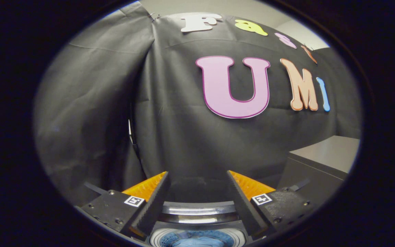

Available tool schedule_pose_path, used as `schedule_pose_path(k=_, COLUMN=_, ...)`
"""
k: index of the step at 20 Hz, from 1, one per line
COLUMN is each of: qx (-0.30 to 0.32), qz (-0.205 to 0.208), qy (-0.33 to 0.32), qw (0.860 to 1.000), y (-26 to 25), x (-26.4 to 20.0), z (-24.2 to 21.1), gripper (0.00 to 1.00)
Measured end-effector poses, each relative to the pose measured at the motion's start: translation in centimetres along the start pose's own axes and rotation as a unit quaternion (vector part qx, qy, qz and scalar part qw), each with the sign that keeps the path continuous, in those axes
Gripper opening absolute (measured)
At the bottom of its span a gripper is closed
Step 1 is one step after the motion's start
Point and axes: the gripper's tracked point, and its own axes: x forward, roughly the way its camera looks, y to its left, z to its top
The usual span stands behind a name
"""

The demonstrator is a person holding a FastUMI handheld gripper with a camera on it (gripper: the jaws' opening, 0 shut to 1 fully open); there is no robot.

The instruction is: Put the clothes into the washing machine and then close the washing machine lid.

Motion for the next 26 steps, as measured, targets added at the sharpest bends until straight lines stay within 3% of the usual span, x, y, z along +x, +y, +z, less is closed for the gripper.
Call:
schedule_pose_path(k=10, qx=0.003, qz=0.011, qy=-0.013, qw=1.000, y=-0.1, x=-0.3, z=-0.3, gripper=0.98)
schedule_pose_path(k=16, qx=0.021, qz=0.008, qy=0.030, qw=0.999, y=0.0, x=-2.8, z=-4.3, gripper=0.97)
schedule_pose_path(k=23, qx=0.030, qz=-0.018, qy=0.046, qw=0.998, y=-0.9, x=-4.8, z=-5.5, gripper=0.96)
schedule_pose_path(k=26, qx=0.020, qz=-0.047, qy=0.064, qw=0.997, y=-2.2, x=-6.1, z=-6.2, gripper=0.96)
